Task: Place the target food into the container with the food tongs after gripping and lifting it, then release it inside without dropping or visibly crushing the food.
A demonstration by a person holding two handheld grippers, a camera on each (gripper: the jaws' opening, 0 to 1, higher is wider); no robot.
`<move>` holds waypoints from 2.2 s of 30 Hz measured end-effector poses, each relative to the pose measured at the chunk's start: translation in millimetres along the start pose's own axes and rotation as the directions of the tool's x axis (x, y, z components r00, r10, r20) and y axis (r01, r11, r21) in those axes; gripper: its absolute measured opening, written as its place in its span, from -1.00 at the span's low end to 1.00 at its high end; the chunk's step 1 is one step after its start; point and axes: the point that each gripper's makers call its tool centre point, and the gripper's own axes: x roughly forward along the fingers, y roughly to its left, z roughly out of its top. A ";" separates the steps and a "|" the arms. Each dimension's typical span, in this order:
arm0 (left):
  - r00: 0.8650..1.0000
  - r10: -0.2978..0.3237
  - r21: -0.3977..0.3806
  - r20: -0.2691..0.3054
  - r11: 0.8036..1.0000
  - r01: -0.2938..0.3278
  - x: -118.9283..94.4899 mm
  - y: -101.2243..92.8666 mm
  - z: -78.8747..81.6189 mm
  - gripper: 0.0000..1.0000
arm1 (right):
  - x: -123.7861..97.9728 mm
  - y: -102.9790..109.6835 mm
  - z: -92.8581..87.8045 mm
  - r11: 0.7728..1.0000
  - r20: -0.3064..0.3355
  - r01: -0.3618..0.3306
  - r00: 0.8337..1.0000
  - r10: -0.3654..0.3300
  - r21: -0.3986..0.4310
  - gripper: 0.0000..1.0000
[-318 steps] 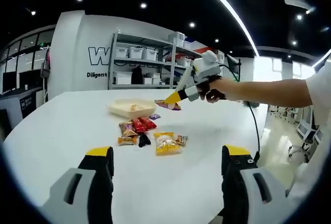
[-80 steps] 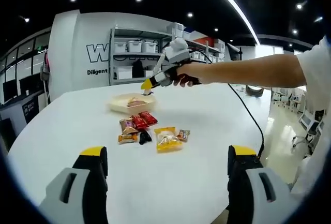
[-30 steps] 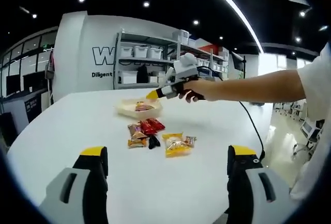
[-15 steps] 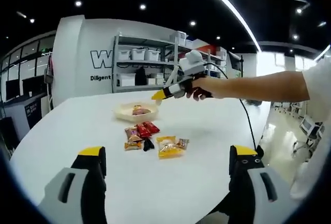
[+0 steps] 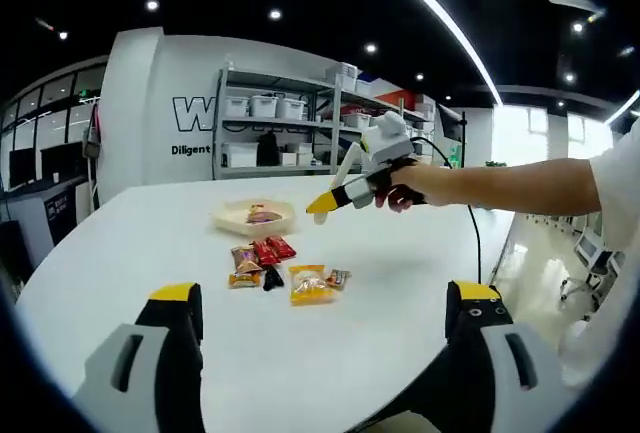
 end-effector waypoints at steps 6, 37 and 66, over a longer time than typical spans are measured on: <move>1.000 0.014 0.014 -0.008 1.000 -0.014 -1.6 3.0 -3.0 0.98 | -0.2 13.9 -22.0 1.000 -0.035 -0.021 0.999 0.021 -0.006 -0.59; 0.999 0.007 -0.020 -0.032 1.000 -0.008 10.7 1.1 -11.2 0.92 | -10.6 -17.6 -62.6 0.988 -0.042 0.125 0.992 -0.122 0.086 -0.58; 1.000 0.003 -0.063 -0.011 0.998 -0.004 18.1 9.3 -19.2 0.88 | -37.3 1.4 -72.8 1.000 -0.039 0.012 0.999 -0.011 0.028 -0.55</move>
